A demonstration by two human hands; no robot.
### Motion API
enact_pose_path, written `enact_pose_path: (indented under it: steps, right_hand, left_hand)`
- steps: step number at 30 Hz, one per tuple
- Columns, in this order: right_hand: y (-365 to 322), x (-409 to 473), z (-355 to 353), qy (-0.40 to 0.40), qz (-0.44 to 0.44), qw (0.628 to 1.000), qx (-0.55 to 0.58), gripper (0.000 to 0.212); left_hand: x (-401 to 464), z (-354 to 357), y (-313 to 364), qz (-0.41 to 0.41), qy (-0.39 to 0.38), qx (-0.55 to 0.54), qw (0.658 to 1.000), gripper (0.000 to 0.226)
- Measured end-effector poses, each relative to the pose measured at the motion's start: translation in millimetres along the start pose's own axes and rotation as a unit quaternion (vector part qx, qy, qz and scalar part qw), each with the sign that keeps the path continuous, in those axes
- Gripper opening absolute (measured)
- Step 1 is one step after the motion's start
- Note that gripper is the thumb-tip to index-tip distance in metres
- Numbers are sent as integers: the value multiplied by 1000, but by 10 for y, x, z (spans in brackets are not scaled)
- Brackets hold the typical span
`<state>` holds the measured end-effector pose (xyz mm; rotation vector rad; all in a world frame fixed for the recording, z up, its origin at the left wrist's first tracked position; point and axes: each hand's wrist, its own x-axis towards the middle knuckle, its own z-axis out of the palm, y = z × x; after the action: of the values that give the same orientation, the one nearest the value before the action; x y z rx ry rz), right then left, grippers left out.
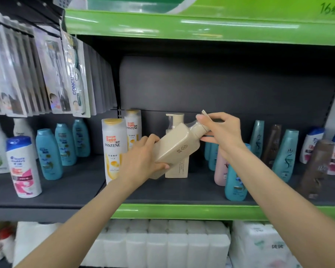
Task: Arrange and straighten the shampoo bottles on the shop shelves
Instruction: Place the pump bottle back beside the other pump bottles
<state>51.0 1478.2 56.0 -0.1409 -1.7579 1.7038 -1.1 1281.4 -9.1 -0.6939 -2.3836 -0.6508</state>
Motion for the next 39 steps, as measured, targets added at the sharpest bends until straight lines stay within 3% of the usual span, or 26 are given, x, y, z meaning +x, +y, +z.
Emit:
enact_pose_path:
  steps: [6,11,13,16,21,30,39]
  right_hand:
    - [-47,16,31,-17,-31,999,9,28]
    - [-82,23,-34,-80,-34,995,48,26]
    - [-76,46,-69,-117,-37,991,52,28]
    - [-53,69,-103,-156,-37,985,63,35]
    - [16,28,-107,-174,-1,984,32,47]
    - [83,35,37,-77,-7,995,59,42]
    - [97,67,16,-82,-7,992,100,41]
  left_hand:
    - [38,-59,-84,31,-118,-121,985,65]
    - [174,-154,-116,13,-286,-277,917,81]
    - [194,-139,-122,1,-313,-301,901,91]
    - [156,-67,-101,1,-248,-271,930,105]
    - [110,9,-68,4,-91,-84,992,112]
    - [110,-36,9,16,-30,82,996,113]
    - [150,-180,-63,68,-101,61,991,110]
